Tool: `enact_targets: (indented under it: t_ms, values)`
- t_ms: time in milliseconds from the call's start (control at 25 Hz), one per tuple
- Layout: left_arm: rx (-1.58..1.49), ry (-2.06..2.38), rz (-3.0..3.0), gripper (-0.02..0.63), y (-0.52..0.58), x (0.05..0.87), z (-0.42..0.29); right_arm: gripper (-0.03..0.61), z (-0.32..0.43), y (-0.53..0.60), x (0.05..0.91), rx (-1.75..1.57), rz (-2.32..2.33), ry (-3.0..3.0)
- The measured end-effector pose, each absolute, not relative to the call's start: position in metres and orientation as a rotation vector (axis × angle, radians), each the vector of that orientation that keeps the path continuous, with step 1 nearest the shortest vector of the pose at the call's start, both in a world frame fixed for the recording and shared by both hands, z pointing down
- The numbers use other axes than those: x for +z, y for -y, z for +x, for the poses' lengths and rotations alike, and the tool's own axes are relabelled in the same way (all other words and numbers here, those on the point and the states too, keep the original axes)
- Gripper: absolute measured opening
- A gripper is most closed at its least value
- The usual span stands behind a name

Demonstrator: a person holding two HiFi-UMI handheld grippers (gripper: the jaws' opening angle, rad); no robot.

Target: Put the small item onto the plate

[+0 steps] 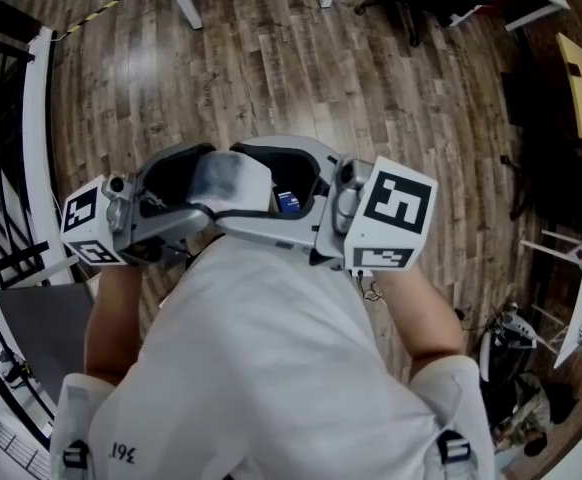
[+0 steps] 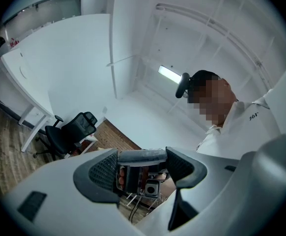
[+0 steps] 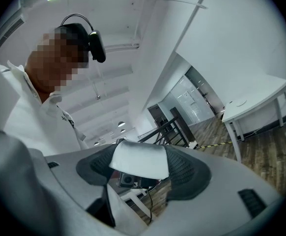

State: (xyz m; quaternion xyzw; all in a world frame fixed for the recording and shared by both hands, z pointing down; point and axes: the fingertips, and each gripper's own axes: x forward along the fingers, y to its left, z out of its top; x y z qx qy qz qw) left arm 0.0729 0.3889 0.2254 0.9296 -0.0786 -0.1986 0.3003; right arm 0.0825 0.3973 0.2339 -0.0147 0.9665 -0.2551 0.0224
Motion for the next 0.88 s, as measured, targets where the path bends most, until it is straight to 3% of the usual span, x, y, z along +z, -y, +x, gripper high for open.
enact_targets:
  t_ms: [360,880]
  values:
    - [-0.449,0.247,2.556,0.307,-0.392,0.228,0.112,0.316,0.120,-0.399,0.237,-0.691,0.072,-3.028]
    - [-0.792,0.486,2.406,0.305,-0.361,0.219,0.098,0.316,0.176,-0.349,0.230,-0.662,-0.154,-2.921]
